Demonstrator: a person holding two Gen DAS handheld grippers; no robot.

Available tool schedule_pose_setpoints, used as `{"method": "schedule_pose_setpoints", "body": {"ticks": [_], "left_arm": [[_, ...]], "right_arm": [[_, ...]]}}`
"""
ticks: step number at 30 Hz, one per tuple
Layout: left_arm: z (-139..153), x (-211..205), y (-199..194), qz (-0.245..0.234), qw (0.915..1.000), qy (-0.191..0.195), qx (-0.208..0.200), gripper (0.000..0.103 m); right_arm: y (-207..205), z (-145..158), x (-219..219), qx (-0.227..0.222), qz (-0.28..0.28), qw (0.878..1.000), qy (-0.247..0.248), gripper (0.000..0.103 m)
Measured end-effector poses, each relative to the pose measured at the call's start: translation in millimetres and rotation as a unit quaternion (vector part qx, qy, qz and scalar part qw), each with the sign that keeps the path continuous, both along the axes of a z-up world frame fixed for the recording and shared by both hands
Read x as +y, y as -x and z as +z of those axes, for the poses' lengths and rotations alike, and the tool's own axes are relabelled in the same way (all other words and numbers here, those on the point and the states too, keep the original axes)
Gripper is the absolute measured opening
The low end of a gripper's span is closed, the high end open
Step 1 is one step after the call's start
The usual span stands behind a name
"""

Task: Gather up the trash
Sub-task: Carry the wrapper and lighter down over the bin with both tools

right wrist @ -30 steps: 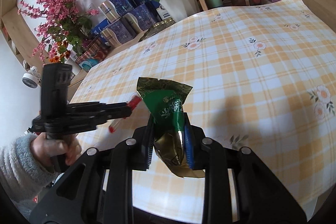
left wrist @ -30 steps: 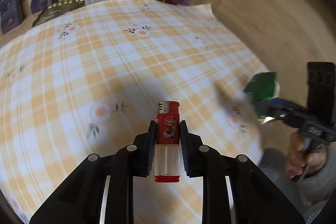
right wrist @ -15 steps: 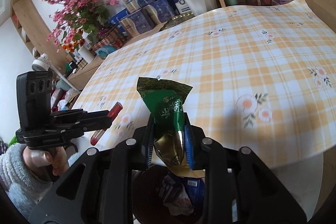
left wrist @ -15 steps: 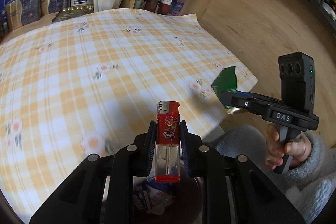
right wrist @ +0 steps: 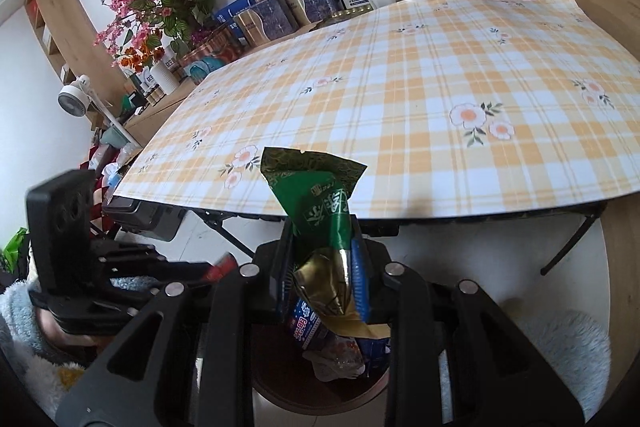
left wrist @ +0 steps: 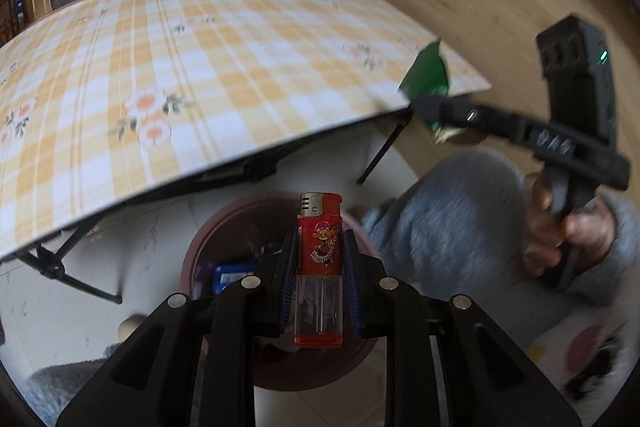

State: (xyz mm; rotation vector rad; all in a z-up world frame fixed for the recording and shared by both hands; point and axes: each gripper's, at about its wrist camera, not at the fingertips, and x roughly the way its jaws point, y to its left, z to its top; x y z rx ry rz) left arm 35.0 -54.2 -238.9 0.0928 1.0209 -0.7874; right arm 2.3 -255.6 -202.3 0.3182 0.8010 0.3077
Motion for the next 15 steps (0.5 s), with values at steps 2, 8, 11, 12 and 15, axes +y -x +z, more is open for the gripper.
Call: {"method": "schedule_pose_setpoints", "body": {"ticks": [2,8,11,12,15], "left_arm": [[-12.9,-0.8,0.9,-0.001,0.9999,-0.009,0.007,0.022],[-33.0,2.3,-7.1,0.023,0.9992,-0.019,0.028,0.022],[-34.7,3.1,-7.6,0.027,0.9990,-0.015,0.034,0.022],[-34.3,2.8,-6.6,0.025,0.9991,-0.015,0.031,0.023],[-28.3,3.3,-5.7,0.033,0.9992,-0.009,0.019,0.043]], "right_arm": [[0.3,-1.3,2.9,0.000,0.003,1.000,0.003,0.027],[-3.4,-7.6,14.0,0.003,0.016,1.000,0.024,0.027],[-4.4,-9.7,20.9,0.003,0.026,0.999,0.034,0.027],[-4.5,-10.0,22.9,0.002,0.029,0.999,0.037,0.027],[-4.5,-11.1,27.7,0.002,0.038,0.998,0.045,0.028]]}}
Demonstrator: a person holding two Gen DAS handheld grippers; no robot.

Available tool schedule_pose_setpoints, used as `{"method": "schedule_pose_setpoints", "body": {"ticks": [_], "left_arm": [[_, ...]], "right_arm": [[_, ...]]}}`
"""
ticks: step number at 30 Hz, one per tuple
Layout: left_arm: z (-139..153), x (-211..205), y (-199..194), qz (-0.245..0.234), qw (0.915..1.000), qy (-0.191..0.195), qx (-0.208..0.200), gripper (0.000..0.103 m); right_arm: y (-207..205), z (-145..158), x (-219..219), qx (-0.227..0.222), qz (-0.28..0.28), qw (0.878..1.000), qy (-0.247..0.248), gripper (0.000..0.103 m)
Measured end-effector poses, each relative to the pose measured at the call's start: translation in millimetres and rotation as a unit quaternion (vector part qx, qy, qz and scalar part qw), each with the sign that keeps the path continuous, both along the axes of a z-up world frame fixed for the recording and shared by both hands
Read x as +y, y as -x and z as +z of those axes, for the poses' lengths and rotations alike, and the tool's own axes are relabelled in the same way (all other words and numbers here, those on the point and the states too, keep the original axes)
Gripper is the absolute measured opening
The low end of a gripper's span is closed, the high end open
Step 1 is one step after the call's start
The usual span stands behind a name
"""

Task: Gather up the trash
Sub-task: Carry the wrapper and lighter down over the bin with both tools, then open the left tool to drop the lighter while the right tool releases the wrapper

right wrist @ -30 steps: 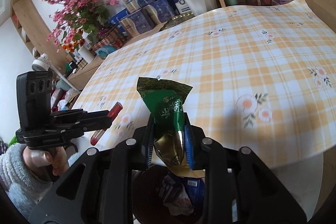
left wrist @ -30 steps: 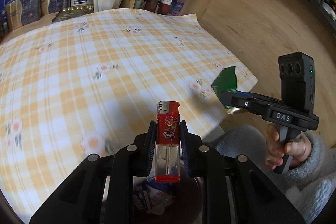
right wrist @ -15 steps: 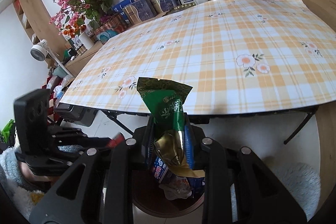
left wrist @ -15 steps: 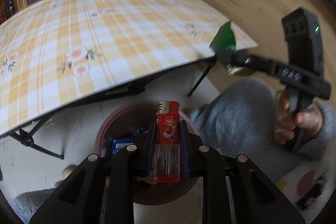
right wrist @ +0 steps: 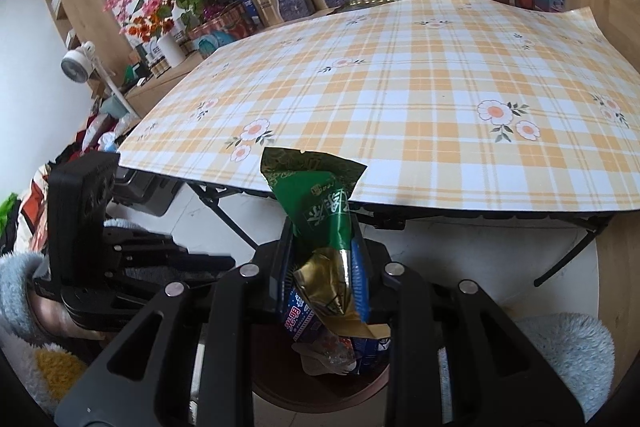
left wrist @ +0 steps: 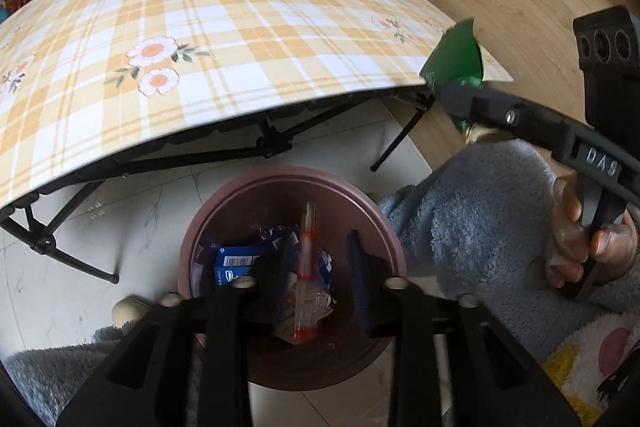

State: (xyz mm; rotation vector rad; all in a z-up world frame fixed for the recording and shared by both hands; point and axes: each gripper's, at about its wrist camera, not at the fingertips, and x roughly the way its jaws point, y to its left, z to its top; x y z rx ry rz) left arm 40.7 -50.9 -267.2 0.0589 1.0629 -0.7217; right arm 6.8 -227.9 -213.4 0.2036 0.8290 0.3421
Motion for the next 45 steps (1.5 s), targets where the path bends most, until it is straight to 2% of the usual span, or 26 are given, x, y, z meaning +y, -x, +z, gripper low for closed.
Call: {"method": "schedule_pose_setpoints", "body": {"ticks": [5,7,9,11,14,17,22,28,32,34,36,39,45], "left_arm": [[13.3,20.2,-5.2,0.053,0.9977,0.040,-0.017,0.058],[22.3,35.3,-5.7,0.089,0.9934,0.064,-0.033,0.063],[29.1,45.4,-6.1,0.116,0.9893,0.074,-0.047,0.071],[36.4,57.1,-4.9,0.147,0.9832,0.085,-0.066,0.074],[46.7,70.0,-3.8,0.174,0.9748,0.108,-0.088,0.075],[49.7,74.4,-3.9,0.185,0.9717,0.112,-0.094,0.076],[52.7,79.1,-4.2,0.189,0.9709,0.112,-0.095,0.076],[51.5,80.1,-3.4,0.188,0.9714,0.111,-0.095,0.076],[50.5,80.1,-3.6,0.188,0.9716,0.108,-0.094,0.076],[48.8,79.6,-4.5,0.189,0.9720,0.105,-0.092,0.076],[47.9,79.3,-5.0,0.189,0.9723,0.104,-0.090,0.076],[47.1,78.8,-5.0,0.188,0.9726,0.103,-0.090,0.079],[46.4,77.0,-5.6,0.186,0.9734,0.099,-0.089,0.080]], "right_arm": [[-1.7,-3.8,4.9,0.007,0.008,1.000,0.007,0.028],[-2.9,-5.9,7.4,0.011,0.013,1.000,0.011,0.028],[-4.2,-8.8,11.3,0.017,0.019,1.000,0.017,0.028],[-6.0,-13.5,18.6,0.027,0.030,0.999,0.029,0.028],[-9.6,-23.6,29.5,0.055,0.053,0.996,0.042,0.028],[-14.3,-38.3,41.1,0.091,0.073,0.991,0.064,0.028],[-15.1,-51.8,53.8,0.115,0.092,0.985,0.092,0.028],[-14.8,-52.6,55.3,0.121,0.090,0.984,0.092,0.031],[-15.1,-48.0,52.4,0.110,0.084,0.987,0.085,0.066],[-15.9,-45.8,50.2,0.103,0.080,0.988,0.082,0.070],[-16.7,-45.1,46.9,0.101,0.070,0.989,0.082,0.082],[-17.9,-43.1,41.4,0.097,0.057,0.991,0.076,0.090],[-20.2,-42.9,33.5,0.099,0.040,0.992,0.069,0.094]]}}
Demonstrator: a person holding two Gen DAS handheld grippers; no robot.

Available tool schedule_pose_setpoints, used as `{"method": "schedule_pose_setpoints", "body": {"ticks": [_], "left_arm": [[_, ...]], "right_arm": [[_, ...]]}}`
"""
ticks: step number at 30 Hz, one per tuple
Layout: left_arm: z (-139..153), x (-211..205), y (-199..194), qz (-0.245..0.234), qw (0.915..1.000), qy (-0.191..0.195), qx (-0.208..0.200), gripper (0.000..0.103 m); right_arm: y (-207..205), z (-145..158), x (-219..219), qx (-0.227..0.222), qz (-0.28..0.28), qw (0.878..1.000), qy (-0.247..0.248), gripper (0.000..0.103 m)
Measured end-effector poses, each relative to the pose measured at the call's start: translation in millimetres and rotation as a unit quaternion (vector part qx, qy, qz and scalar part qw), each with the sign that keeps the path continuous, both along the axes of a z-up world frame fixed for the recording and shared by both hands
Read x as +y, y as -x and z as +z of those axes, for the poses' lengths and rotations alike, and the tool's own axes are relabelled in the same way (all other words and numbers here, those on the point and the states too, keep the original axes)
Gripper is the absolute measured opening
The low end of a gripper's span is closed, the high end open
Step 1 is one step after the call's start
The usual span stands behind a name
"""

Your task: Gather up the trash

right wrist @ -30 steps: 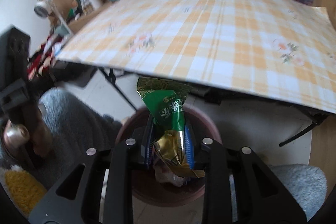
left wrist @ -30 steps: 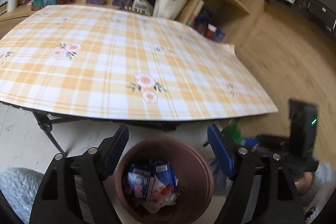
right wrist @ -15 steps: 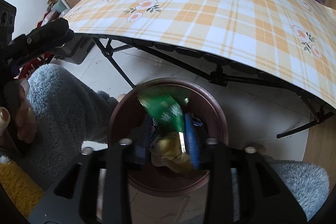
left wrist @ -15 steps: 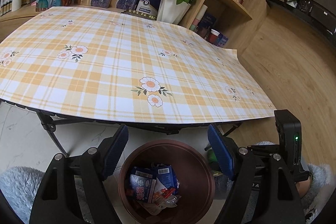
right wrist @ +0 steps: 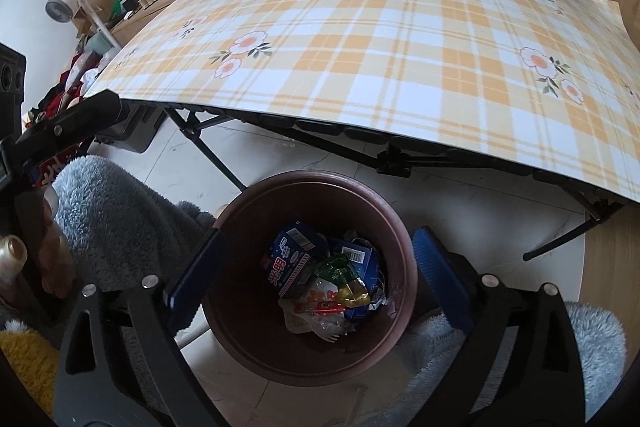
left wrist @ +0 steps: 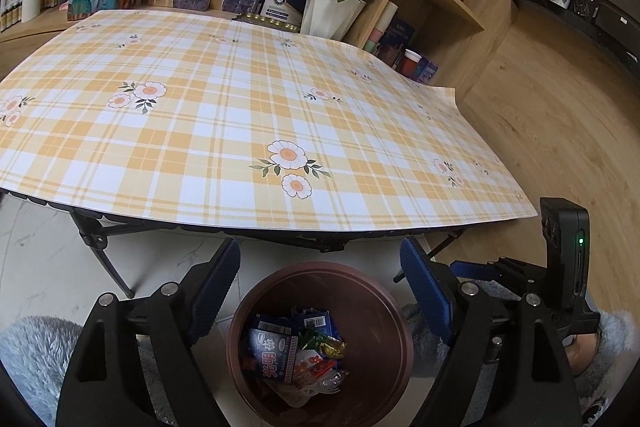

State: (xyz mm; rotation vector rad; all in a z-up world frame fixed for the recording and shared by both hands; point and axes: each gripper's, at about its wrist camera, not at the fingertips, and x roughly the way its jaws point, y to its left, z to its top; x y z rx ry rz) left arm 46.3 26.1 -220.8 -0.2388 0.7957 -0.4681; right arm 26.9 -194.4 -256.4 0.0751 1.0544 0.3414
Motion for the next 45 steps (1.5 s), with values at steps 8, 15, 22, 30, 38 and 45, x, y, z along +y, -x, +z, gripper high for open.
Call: {"method": "schedule_pose_setpoints", "body": {"ticks": [8,15,22,30,38,45], "left_arm": [[0.4,-1.2,-0.2,0.000,1.0000,-0.002,0.000,0.083],[11.5,-5.0,-0.7,0.009,0.9996,-0.026,-0.009,0.093],[101.7,-17.7,1.4,0.040,0.9864,-0.091,-0.130,0.097],[210.0,-21.9,12.3,0.067,0.9636,-0.099,-0.239,0.097],[255.0,-16.0,25.8,0.103,0.9575,-0.086,-0.255,0.097],[260.3,-12.6,29.8,0.119,0.9547,-0.098,-0.255,0.097]], "right_arm": [[0.4,0.2,-1.6,-0.001,-0.008,1.000,0.004,0.095],[-2.7,10.3,-7.5,-0.005,-0.022,1.000,0.013,0.097],[-14.4,115.8,-33.0,-0.125,-0.075,0.989,0.005,0.097],[-9.8,241.1,-42.5,-0.249,-0.098,0.963,0.030,0.097],[7.3,284.7,-49.4,-0.294,-0.110,0.949,0.029,0.097],[18.0,289.9,-44.4,-0.302,-0.111,0.947,0.027,0.097]]}}
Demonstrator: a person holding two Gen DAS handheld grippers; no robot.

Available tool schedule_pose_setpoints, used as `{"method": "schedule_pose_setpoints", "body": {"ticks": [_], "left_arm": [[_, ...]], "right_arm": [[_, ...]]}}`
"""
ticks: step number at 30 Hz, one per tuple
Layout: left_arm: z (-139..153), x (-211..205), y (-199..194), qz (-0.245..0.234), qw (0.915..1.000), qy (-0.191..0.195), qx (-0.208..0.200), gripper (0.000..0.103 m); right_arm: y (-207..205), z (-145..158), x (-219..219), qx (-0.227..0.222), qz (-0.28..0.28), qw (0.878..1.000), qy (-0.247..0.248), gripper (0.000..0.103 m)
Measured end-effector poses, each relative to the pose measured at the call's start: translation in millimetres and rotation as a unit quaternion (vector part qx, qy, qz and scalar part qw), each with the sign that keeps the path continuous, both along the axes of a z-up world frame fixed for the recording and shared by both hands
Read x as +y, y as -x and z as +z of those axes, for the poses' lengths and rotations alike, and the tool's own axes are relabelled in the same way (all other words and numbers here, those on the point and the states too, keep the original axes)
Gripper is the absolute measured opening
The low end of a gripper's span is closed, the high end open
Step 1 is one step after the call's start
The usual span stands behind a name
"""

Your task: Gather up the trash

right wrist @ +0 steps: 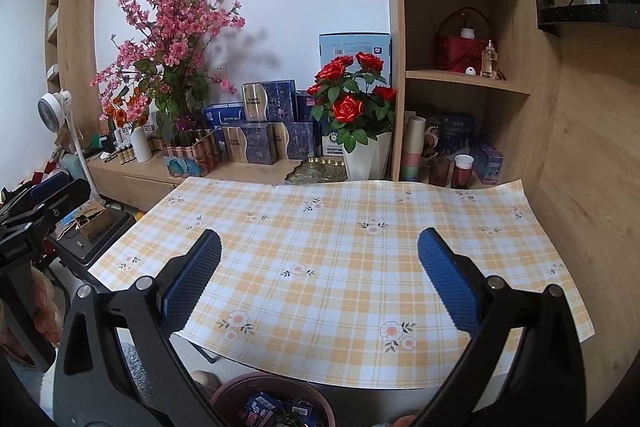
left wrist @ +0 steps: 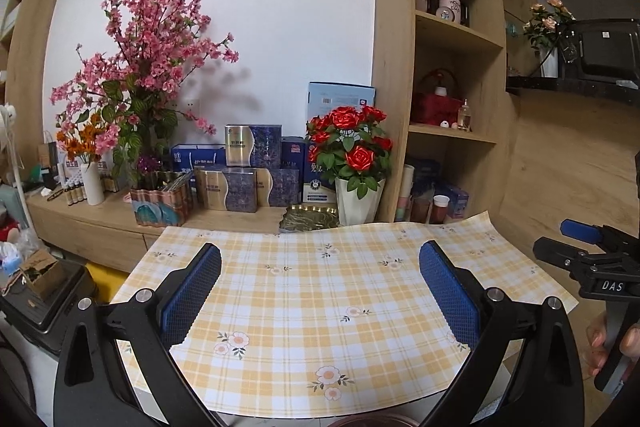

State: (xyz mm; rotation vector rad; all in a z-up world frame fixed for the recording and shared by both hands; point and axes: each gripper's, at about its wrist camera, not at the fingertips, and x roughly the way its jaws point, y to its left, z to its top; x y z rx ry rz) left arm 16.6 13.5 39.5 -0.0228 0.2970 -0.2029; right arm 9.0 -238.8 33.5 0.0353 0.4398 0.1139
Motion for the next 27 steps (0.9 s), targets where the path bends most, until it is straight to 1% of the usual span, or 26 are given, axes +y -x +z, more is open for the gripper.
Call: {"method": "schedule_pose_setpoints", "body": {"ticks": [3,9,18,27], "left_arm": [[-0.8,0.3,-0.7,0.005,1.0000,-0.001,0.006,0.097],[-0.4,-0.8,2.5,0.015,0.9998,-0.014,-0.003,0.097],[-1.6,-1.8,-1.5,0.033,0.9990,-0.027,0.010,0.097],[-0.5,-0.8,-0.2,0.035,0.9988,-0.034,0.009,0.097]], "right_arm": [[0.2,-0.1,0.0,0.001,0.000,1.000,0.000,0.097],[3.5,0.1,3.2,0.002,0.007,1.000,-0.001,0.097],[1.9,2.3,8.2,0.000,0.012,1.000,0.002,0.097],[2.1,2.4,11.4,0.000,0.014,1.000,0.000,0.097]]}}
